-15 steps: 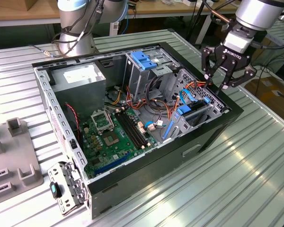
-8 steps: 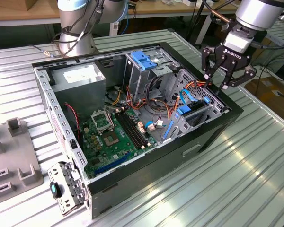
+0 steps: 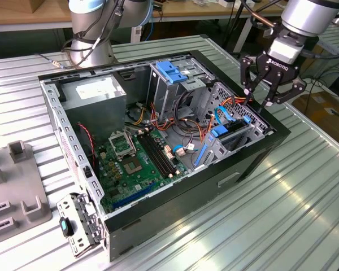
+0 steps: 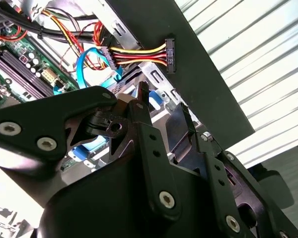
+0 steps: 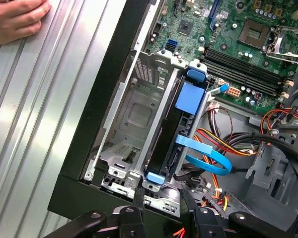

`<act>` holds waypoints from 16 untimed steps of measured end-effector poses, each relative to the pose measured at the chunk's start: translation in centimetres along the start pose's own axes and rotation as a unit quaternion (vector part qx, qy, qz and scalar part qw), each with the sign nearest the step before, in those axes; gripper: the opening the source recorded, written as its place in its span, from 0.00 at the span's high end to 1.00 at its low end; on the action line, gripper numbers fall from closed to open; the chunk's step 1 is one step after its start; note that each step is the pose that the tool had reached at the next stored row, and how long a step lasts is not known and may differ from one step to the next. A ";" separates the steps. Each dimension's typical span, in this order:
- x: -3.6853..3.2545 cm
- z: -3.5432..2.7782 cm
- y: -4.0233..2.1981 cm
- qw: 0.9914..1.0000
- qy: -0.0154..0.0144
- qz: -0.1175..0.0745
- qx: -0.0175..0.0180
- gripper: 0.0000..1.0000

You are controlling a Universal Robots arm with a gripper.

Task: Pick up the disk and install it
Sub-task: 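Insert the second disk wire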

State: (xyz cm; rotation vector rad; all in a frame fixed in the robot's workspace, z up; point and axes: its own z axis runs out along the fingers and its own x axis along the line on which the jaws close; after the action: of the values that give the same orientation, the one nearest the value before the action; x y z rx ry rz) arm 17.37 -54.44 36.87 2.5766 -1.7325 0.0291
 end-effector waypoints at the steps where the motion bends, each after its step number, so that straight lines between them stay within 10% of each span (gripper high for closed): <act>1: 0.00 0.00 0.00 1.000 0.000 -0.008 0.000 0.58; 12: 0.00 -0.04 0.00 0.997 0.002 -0.079 0.003 0.58; 15: 0.00 -0.04 0.00 0.994 0.002 -0.113 0.004 0.58; 16: 0.00 -0.04 0.00 0.989 0.003 -0.148 0.005 0.58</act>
State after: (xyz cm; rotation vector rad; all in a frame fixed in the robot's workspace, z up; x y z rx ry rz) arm 17.37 -54.44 36.91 2.8078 -1.3326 0.0373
